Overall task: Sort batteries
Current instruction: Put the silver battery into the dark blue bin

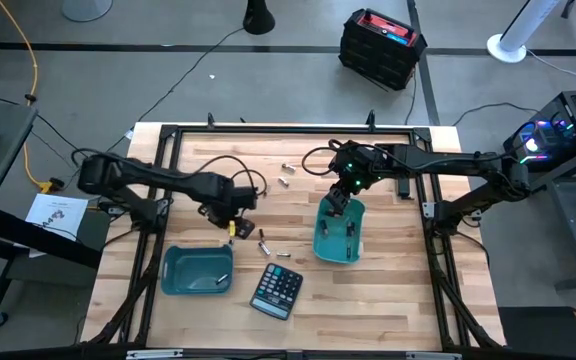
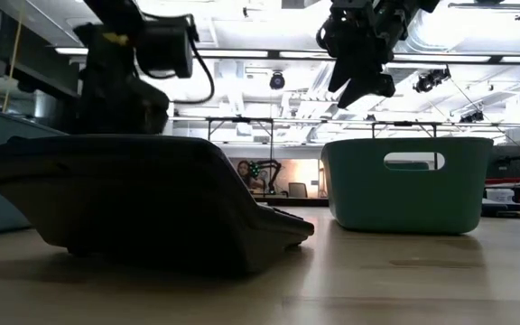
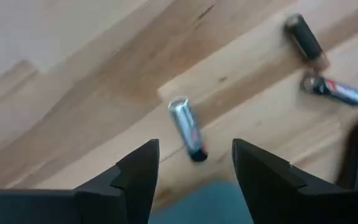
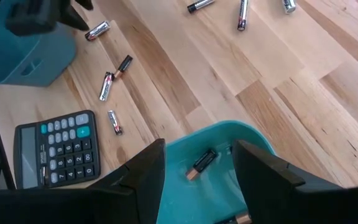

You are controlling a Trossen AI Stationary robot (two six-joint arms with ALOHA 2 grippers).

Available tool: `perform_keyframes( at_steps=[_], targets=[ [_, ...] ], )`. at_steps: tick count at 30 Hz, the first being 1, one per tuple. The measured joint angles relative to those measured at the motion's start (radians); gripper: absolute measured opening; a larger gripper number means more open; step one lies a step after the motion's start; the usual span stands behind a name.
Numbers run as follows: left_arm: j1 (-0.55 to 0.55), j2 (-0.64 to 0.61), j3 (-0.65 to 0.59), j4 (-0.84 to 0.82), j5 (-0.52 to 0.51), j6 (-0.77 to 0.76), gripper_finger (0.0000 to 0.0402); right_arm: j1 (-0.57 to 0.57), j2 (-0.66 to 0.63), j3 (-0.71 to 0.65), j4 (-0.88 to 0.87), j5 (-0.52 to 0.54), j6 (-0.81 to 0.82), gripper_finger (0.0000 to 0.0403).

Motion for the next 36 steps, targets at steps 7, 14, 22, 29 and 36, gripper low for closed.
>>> perform_keyframes(
  at_steps=[7, 14, 22, 29, 36],
  targets=[
    [-0.002, 0.106, 0.0, 0.078, -0.002, -0.054, 0.0194, 0.0, 0.0, 0.0, 0.008, 0.015, -0.007, 0.0181],
    [-0.005, 0.187, 0.005, 0.07, 0.002, -0.014, 0.0156, 0.0, 0.0, 0.0, 0.007, 0.014, -0.01, 0.0181],
    [0.009, 0.056, -0.003, 0.058, -0.129, 0.106, 0.0026, 0.0, 0.0, 0.0, 0.007, 0.014, -0.031, 0.0181],
    [0.034, -0.329, 0.03, 0.023, -0.234, 0.168, 0.003, -0.006, 0.0, 0.0, 0.01, 0.015, -0.032, 0.0181],
    [-0.298, -0.528, 0.032, -0.183, 0.031, -0.064, 0.003, -0.005, 0.0, 0.0, 0.014, 0.008, -0.034, 0.0181]
  ],
)
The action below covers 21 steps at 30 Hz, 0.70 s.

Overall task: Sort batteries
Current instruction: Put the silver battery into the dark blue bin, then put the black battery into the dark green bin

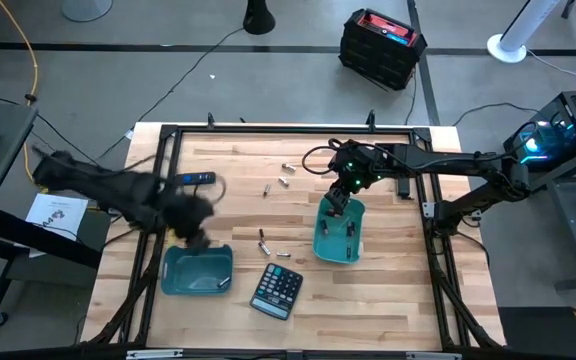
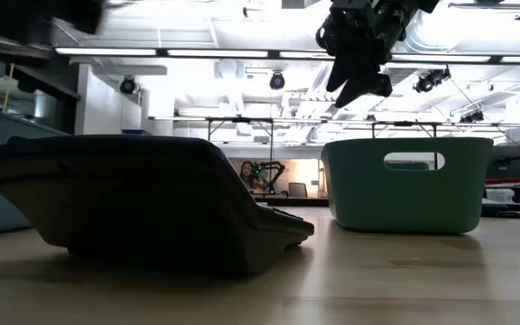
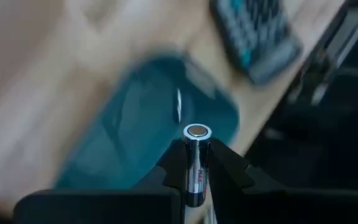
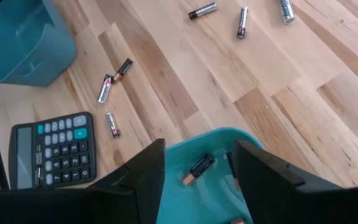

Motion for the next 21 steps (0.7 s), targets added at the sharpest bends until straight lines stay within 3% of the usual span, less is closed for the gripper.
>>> perform_keyframes(
  at_steps=[5, 9, 16, 21],
  targets=[
    [-0.269, 0.061, -0.037, 0.087, -0.056, -0.2, 0.0031, 0.0, 0.0, 0.0, 0.005, -0.001, 0.0, 0.0181],
    [-0.336, 0.161, -0.048, 0.096, -0.146, -0.303, 0.0083, 0.0, 0.0, 0.0, 0.024, -0.001, 0.007, 0.0181],
    [-0.218, 0.198, -0.002, 0.081, -0.165, -0.123, 0.0201, 0.0, 0.0, 0.0, 0.031, -0.01, 0.034, 0.0181],
    [-0.032, 0.2, 0.076, 0.111, -0.267, 0.201, 0.0231, 0.0, 0.0, 0.0, 0.054, -0.103, 0.033, 0.0181]
  ],
)
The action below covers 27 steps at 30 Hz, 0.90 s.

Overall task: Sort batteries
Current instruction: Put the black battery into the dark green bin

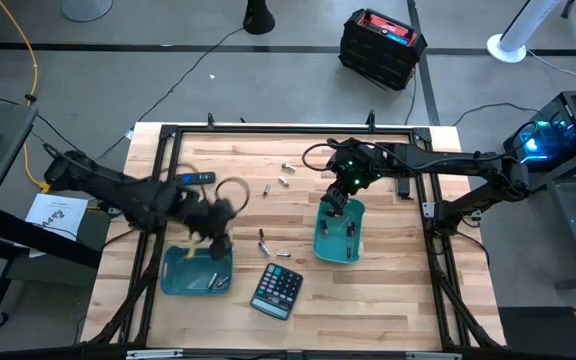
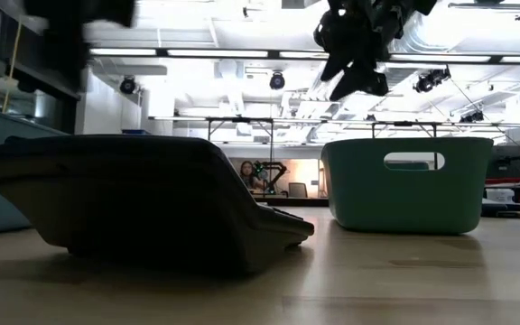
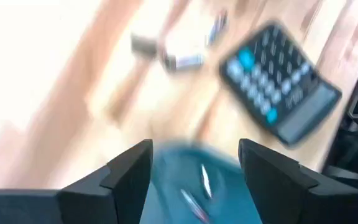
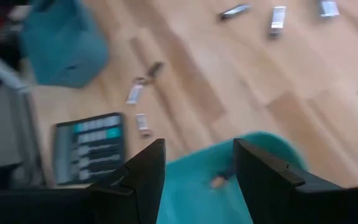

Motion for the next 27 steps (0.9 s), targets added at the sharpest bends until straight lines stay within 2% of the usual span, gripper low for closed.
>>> perform_keyframes(
  at_steps=[5, 10, 13, 19, 24, 27],
  targets=[
    [0.137, 0.1, 0.038, 0.12, -0.006, 0.553, 0.0228, 0.001, 0.0, 0.0, 0.092, -0.128, 0.001, 0.0181],
    [0.196, 0.274, 0.063, 0.2, -0.006, 1.103, 0.0225, 0.001, 0.0, 0.0, 0.116, -0.133, 0.003, 0.0181],
    [0.219, 0.385, 0.085, 0.2, -0.021, 1.333, 0.0225, 0.001, 0.0, 0.0, 0.117, -0.129, 0.003, 0.0181],
    [0.261, 0.548, 0.114, 0.229, -0.031, 1.55, 0.0225, 0.001, 0.0, 0.0, 0.138, -0.114, 0.029, 0.0181],
    [0.286, 0.629, 0.115, 0.24, 0.06, 1.579, 0.0225, 0.001, 0.0, 0.0, 0.145, -0.114, 0.03, 0.0181],
    [0.285, 0.643, 0.115, 0.245, 0.075, 1.583, 0.0225, 0.001, 0.0, 0.0, 0.145, -0.101, 0.029, 0.0181]
  ],
)
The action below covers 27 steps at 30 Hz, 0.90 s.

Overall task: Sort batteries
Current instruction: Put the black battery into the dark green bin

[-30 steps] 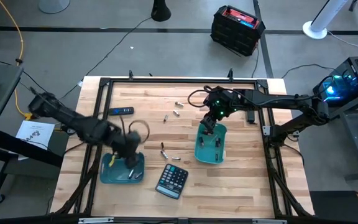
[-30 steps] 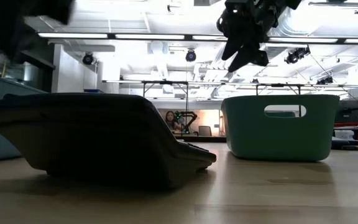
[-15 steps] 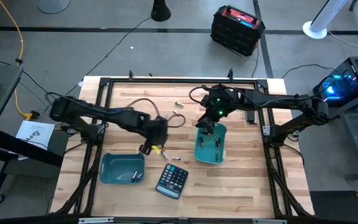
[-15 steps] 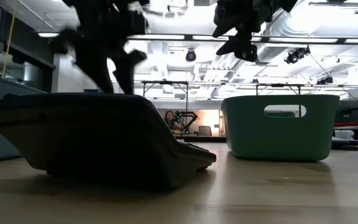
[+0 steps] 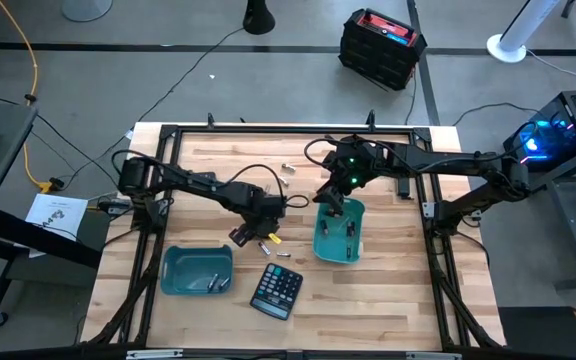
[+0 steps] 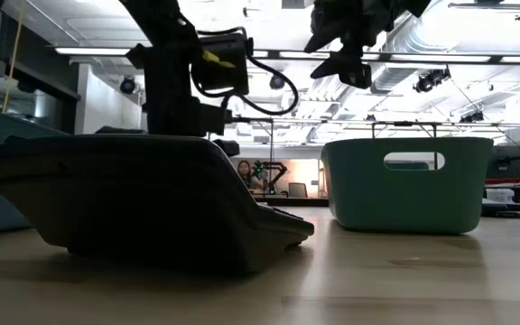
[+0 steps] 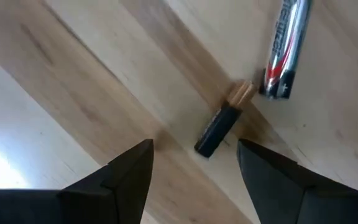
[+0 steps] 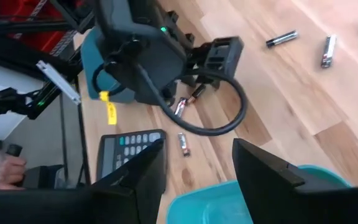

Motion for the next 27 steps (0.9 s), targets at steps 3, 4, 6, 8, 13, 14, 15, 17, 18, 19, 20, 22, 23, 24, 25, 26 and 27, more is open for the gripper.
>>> perform_keyframes(
  at_steps=[3, 4, 6, 8, 13, 14, 15, 17, 18, 19, 20, 22, 23, 24, 25, 26, 27],
  targets=[
    [0.001, 0.007, 0.001, 0.024, 0.043, 0.018, 0.0224, 0.0, 0.0, 0.0, 0.0, 0.035, -0.001, 0.0181],
    [0.002, 0.007, 0.001, 0.039, 0.066, 0.029, 0.0222, 0.0, 0.0, 0.0, 0.0, 0.039, -0.001, 0.0181],
    [0.0, 0.014, 0.001, 0.068, 0.085, 0.047, 0.0209, 0.0, 0.0, 0.0, 0.001, 0.04, -0.002, 0.0181],
    [-0.003, 0.022, 0.001, 0.074, 0.087, 0.049, 0.0182, 0.0, 0.0, 0.0, 0.002, 0.041, -0.002, 0.0181],
    [-0.002, 0.066, 0.006, 0.068, 0.096, 0.035, 0.0079, 0.0, 0.0, 0.0, 0.002, 0.04, 0.017, 0.0181],
    [0.0, 0.068, 0.007, 0.066, 0.094, 0.025, 0.0057, 0.0, 0.0, 0.0, 0.002, 0.04, 0.017, 0.0181],
    [0.003, 0.069, 0.006, 0.069, 0.092, 0.016, 0.0036, 0.0, 0.0, 0.0, 0.002, 0.04, 0.017, 0.0181],
    [0.011, 0.063, 0.005, 0.082, 0.093, -0.018, 0.0015, 0.0, 0.0, 0.0, 0.002, 0.04, 0.022, 0.0181],
    [0.017, 0.05, 0.002, 0.095, 0.093, -0.038, 0.0014, 0.0, 0.0, 0.0, 0.002, 0.04, 0.027, 0.0181],
    [0.025, 0.035, 0.001, 0.101, 0.096, -0.061, 0.0016, 0.0, 0.0, 0.0, 0.001, 0.04, 0.028, 0.0181],
    [0.034, 0.023, -0.001, 0.109, 0.096, -0.084, 0.0017, 0.0, 0.0, 0.0, 0.002, 0.039, 0.027, 0.0181],
    [0.061, -0.021, -0.004, 0.114, 0.062, -0.132, 0.0015, 0.0, -0.001, 0.0, 0.003, 0.008, 0.027, 0.0181],
    [0.076, -0.053, -0.004, 0.109, 0.055, -0.15, 0.0012, -0.001, -0.007, 0.0, 0.004, -0.025, 0.026, 0.0181],
    [0.089, -0.092, -0.003, 0.112, 0.043, -0.158, 0.001, -0.001, -0.016, 0.0, 0.008, -0.055, 0.021, 0.0181],
    [0.102, -0.13, -0.001, 0.122, 0.039, -0.157, 0.001, -0.001, -0.029, 0.0, 0.02, -0.083, 0.019, 0.0181],
    [0.112, -0.158, -0.001, 0.147, 0.043, -0.153, 0.0009, -0.001, -0.043, 0.0, 0.035, -0.097, 0.018, 0.0181],
    [0.123, -0.184, -0.001, 0.185, 0.048, -0.154, 0.0009, 0.0, -0.061, 0.0, 0.047, -0.1, 0.017, 0.0181]
  ],
)
